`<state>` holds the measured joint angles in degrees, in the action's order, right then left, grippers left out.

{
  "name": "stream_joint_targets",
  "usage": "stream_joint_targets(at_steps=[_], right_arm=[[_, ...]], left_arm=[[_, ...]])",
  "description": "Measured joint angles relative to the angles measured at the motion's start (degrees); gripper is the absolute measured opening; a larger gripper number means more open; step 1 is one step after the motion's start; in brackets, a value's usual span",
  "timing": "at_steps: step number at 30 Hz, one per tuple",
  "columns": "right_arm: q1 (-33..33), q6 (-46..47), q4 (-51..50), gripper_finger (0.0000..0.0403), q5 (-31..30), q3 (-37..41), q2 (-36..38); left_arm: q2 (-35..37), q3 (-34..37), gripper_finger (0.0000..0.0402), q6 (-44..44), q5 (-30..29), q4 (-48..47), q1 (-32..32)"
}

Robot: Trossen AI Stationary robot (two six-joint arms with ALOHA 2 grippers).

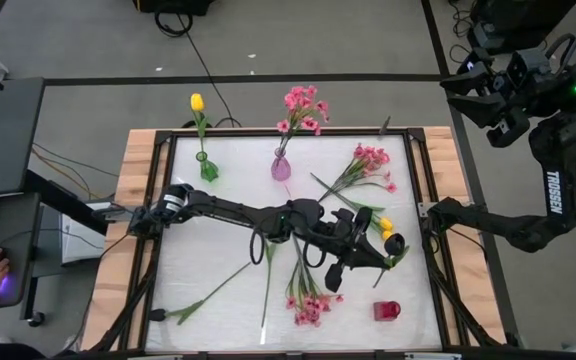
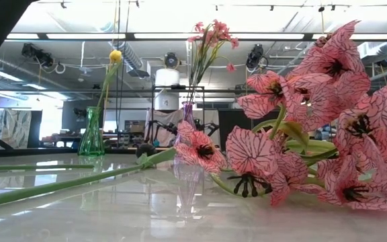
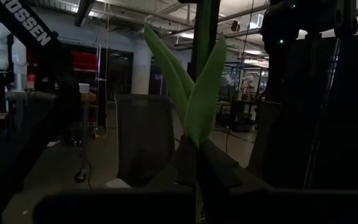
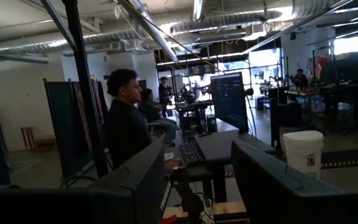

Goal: Sort flowers into vase by color
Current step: Put the top black flower into the red vase

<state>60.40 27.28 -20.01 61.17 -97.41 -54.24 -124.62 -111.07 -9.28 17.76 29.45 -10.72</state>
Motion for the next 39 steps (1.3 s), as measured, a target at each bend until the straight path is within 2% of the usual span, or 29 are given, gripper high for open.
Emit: stream_joint_targets(at_steps=[39], right_arm=[[-0.01,0.01,0.0,0.0196,0.01,0.0,0.01]], left_arm=[[0.0,-0.02,0.0007,1.47,0.02,1.22,0.26]])
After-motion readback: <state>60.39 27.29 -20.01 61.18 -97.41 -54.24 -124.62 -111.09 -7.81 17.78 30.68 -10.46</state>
